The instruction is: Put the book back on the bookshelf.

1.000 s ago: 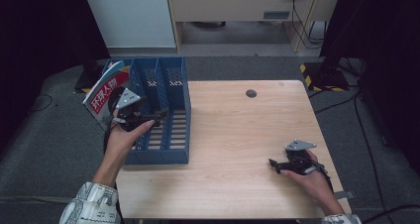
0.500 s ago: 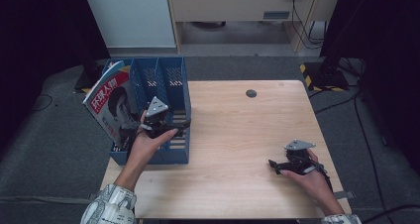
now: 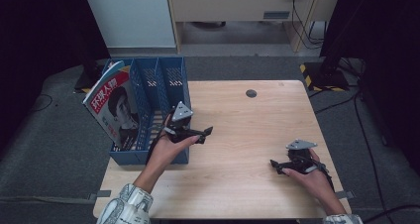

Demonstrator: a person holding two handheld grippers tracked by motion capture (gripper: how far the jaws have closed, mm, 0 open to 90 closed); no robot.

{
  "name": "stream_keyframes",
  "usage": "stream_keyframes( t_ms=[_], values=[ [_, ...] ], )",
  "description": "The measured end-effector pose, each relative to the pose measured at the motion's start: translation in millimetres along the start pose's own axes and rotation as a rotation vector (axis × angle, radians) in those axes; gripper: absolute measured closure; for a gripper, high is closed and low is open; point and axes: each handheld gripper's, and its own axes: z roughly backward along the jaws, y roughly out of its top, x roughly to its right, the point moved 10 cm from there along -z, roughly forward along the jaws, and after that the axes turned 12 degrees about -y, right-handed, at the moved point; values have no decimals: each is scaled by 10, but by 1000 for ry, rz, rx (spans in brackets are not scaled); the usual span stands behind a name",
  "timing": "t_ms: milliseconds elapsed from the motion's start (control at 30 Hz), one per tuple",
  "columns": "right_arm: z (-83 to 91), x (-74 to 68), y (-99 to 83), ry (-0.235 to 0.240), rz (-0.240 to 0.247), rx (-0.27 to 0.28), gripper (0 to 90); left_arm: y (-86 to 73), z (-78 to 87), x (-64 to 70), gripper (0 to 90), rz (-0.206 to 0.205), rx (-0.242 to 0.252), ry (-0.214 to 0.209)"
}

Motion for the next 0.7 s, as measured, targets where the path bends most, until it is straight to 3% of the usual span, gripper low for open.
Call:
stream_keyframes(
  t_ms=[367, 700],
  values=[
    [9, 48, -19, -3, -5, -4, 44, -39, -472, 408, 36, -23, -56, -57],
    [12, 102, -33, -12, -15, -4, 44, -185, -820, 667, 38, -36, -113, -89]
  ],
)
